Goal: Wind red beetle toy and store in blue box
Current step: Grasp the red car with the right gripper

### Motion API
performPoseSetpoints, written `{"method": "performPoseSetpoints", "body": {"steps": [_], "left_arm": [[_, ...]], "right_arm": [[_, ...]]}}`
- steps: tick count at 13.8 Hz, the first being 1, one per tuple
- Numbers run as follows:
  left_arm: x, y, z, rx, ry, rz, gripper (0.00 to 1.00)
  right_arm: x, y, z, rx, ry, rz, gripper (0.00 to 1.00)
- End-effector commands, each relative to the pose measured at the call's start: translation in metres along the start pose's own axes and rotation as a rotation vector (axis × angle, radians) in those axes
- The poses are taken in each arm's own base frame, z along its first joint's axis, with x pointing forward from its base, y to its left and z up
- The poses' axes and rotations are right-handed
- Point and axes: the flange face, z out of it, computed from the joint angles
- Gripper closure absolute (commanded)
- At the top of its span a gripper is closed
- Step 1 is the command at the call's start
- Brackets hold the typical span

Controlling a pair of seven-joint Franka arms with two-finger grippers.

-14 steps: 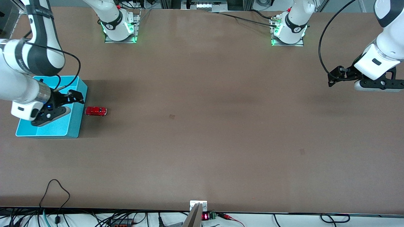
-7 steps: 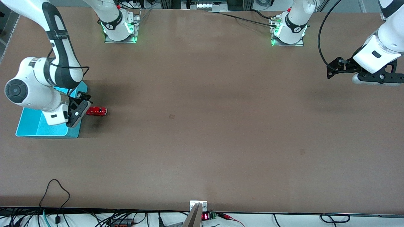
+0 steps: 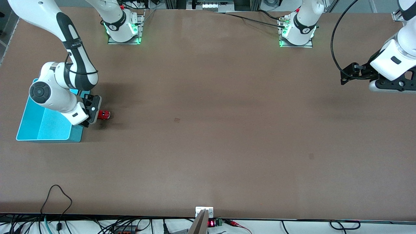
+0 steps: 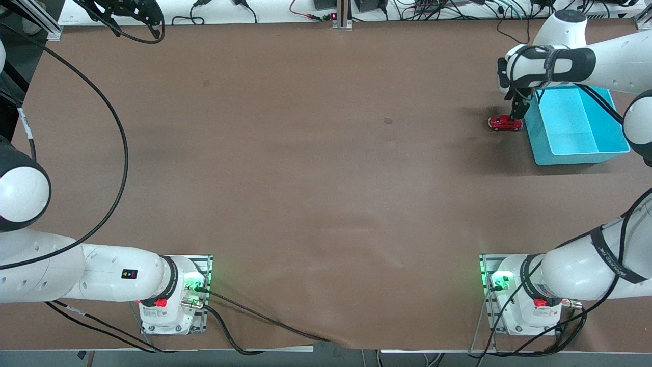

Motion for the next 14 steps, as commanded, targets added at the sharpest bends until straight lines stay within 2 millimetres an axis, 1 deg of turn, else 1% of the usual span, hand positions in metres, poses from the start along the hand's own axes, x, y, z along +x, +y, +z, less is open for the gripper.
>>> {"method": "performPoseSetpoints", "body": {"steps": [1, 4, 5, 9, 11, 12, 13, 14], "left_arm": [[0.000, 0.005, -0.008, -0.023, -0.016, 0.000, 0.00], [0.000, 0.007, -0.010, -0.023, -0.008, 0.014, 0.00], [0.000, 0.006, -0.010, -0.025, -0.010, 0.012, 0.00], [0.000, 0.007, -0.010, -0.025, -0.005, 0.018, 0.00], [0.000, 0.007, -0.011, -0.024, -0.004, 0.018, 0.00], [0.000, 0.007, -0.011, -0.024, -0.004, 0.018, 0.00], [0.000, 0.007, -0.011, -0.024, -0.004, 0.018, 0.00], [-0.001, 0.007, -0.011, -0.025, -0.005, 0.018, 0.00]], "right_arm": [[-0.003, -0.017, 0.018, -0.001, -0.007, -0.035, 0.00], [0.000, -0.011, 0.027, -0.060, -0.004, -0.096, 0.00], [0.000, -0.011, 0.027, -0.065, -0.004, -0.102, 0.00], [0.000, -0.007, 0.044, -0.082, -0.005, -0.124, 0.00], [0.000, -0.007, 0.047, -0.078, -0.006, -0.124, 0.00], [0.000, -0.007, 0.048, -0.077, -0.004, -0.120, 0.04], [0.000, -0.006, 0.047, -0.082, -0.004, -0.122, 0.16], [0.000, -0.006, 0.046, -0.085, -0.001, -0.107, 0.47]]}}
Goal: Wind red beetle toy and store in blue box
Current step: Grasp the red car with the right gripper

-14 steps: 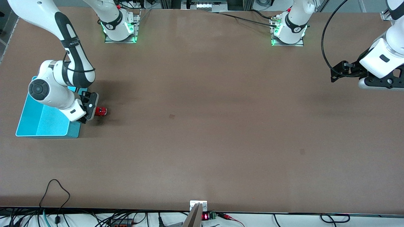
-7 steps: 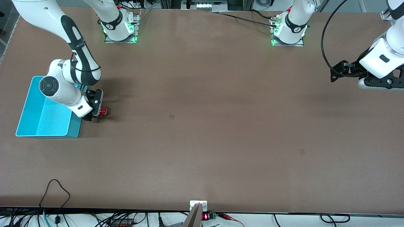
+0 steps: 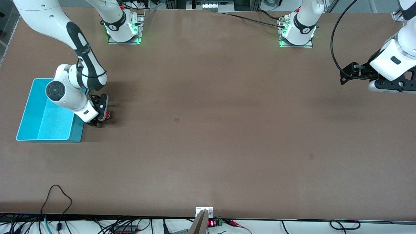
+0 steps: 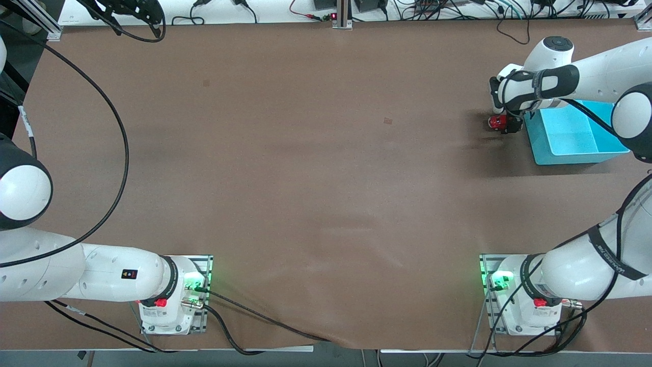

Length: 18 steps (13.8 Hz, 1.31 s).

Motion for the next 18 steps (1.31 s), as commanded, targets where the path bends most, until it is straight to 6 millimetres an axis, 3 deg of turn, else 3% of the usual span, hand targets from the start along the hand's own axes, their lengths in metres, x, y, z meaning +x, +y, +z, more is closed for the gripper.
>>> {"method": "performPoseSetpoints", "body": {"steps": [1, 3, 6, 10, 15, 17, 18], "left_arm": [[-0.001, 0.002, -0.008, -0.025, 0.000, 0.009, 0.00], [-0.001, 0.003, -0.007, -0.025, -0.002, 0.011, 0.00], [-0.002, 0.004, -0.008, -0.028, 0.000, 0.012, 0.00], [-0.010, 0.003, -0.005, -0.037, 0.050, 0.071, 0.00], [-0.008, 0.003, -0.007, -0.037, 0.052, 0.074, 0.00], [-0.007, 0.003, -0.006, -0.037, 0.050, 0.074, 0.00], [-0.008, 0.003, -0.006, -0.037, 0.047, 0.074, 0.00]], "right_arm": [[-0.001, 0.001, -0.002, -0.016, 0.002, 0.000, 0.63], [-0.001, 0.003, -0.006, -0.022, 0.003, 0.005, 0.73], [0.011, 0.017, -0.030, -0.063, 0.059, 0.080, 0.75], [0.028, 0.042, -0.097, -0.143, 0.190, 0.339, 0.77], [0.014, 0.058, -0.164, -0.135, 0.282, 0.731, 0.76], [-0.002, 0.057, -0.179, -0.112, 0.283, 0.907, 0.76], [-0.020, 0.055, -0.182, -0.108, 0.281, 0.971, 0.76]]}}
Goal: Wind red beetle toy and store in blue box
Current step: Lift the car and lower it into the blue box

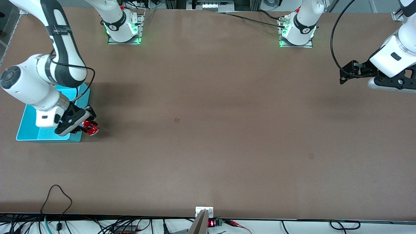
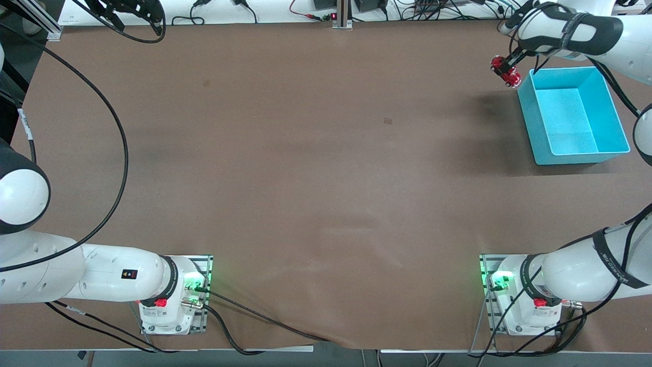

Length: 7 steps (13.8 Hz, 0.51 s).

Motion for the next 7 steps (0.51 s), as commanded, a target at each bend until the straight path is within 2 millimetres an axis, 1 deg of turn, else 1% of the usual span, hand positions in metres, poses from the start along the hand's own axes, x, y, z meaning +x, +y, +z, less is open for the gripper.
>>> {"method": "performPoseSetpoints", "body": {"steps": [1, 3, 4, 6, 7], "left_arm": [[-0.006, 0.001, -0.002, -0.023, 0.010, 0.023, 0.00], [-0.006, 0.001, -0.002, -0.023, 0.008, 0.023, 0.00], [-0.006, 0.001, -0.002, -0.023, 0.008, 0.023, 0.00], [-0.006, 0.001, -0.002, -0.023, 0.008, 0.023, 0.00], [-0.006, 0.001, -0.002, -0.023, 0.008, 0.023, 0.00]], "right_arm": [[-0.024, 0.026, -0.020, 0.005, -0.015, 0.171, 0.76], [-0.050, 0.050, -0.025, 0.002, -0.029, 0.321, 0.76], [-0.070, 0.066, -0.028, 0.003, -0.039, 0.397, 0.76], [-0.103, 0.086, -0.026, 0.021, -0.068, 0.504, 0.76], [-0.118, 0.092, -0.023, 0.033, -0.084, 0.551, 0.75]]}}
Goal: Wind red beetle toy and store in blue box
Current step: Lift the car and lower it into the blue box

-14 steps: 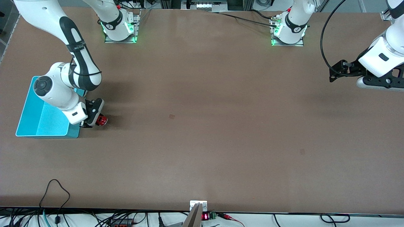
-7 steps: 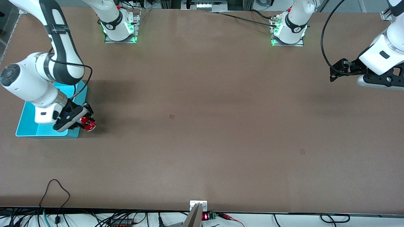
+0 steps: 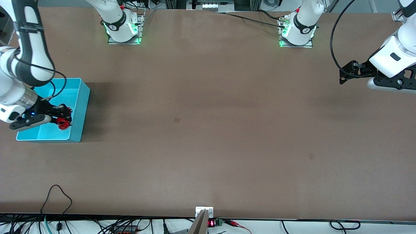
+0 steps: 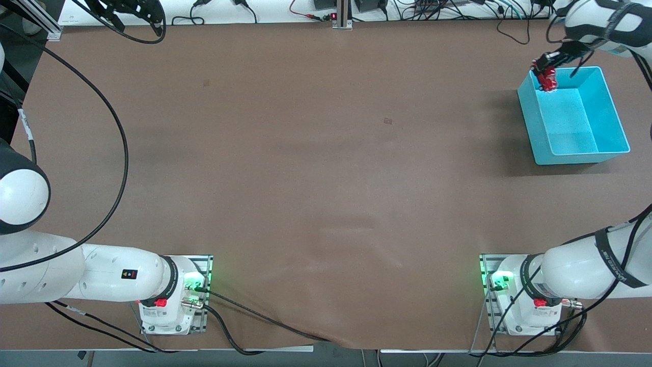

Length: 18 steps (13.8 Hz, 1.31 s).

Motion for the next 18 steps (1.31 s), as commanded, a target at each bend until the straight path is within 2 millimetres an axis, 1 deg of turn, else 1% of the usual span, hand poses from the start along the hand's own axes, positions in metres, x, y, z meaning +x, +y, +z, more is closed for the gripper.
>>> {"method": "performPoseSetpoints", "body": {"steps": [1, 2, 4, 6, 7, 9, 10, 11, 12, 13, 14, 18], "left_arm": [[-0.006, 0.001, -0.003, -0.023, 0.011, 0.022, 0.00], [-0.006, 0.001, -0.003, -0.023, 0.011, 0.022, 0.00], [-0.006, 0.001, -0.003, -0.023, 0.010, 0.022, 0.00], [-0.006, 0.001, -0.003, -0.023, 0.008, 0.021, 0.00], [-0.006, 0.001, -0.002, -0.024, 0.005, 0.021, 0.00], [-0.007, 0.001, -0.003, -0.024, 0.004, 0.021, 0.00], [-0.007, 0.001, -0.002, -0.024, 0.002, 0.021, 0.00], [-0.007, 0.001, -0.003, -0.024, 0.002, 0.021, 0.00], [-0.007, 0.001, -0.003, -0.024, 0.001, 0.021, 0.00], [-0.007, 0.001, -0.003, -0.024, 0.001, 0.021, 0.00], [-0.007, 0.001, -0.003, -0.024, 0.001, 0.021, 0.00], [-0.008, 0.000, -0.001, -0.024, -0.006, 0.019, 0.00]], "right_arm": [[-0.023, 0.027, 0.010, 0.028, -0.046, 0.150, 0.75], [-0.032, 0.039, 0.017, 0.030, -0.061, 0.187, 0.75], [-0.055, 0.067, 0.037, 0.032, -0.092, 0.249, 0.75], [-0.056, 0.076, 0.055, -0.016, -0.089, 0.224, 0.75], [-0.055, 0.080, 0.060, -0.060, -0.093, 0.191, 0.75], [-0.060, 0.086, 0.072, -0.086, -0.125, 0.164, 0.75], [-0.065, 0.088, 0.083, -0.080, -0.146, 0.164, 0.75], [-0.075, 0.089, 0.093, -0.069, -0.167, 0.172, 0.75], [-0.079, 0.088, 0.100, -0.064, -0.178, 0.173, 0.75], [-0.081, 0.088, 0.108, -0.062, -0.188, 0.174, 0.75], [-0.081, 0.089, 0.111, -0.070, -0.182, 0.172, 0.75], [-0.084, 0.092, 0.136, -0.087, -0.185, 0.172, 0.74]]}}
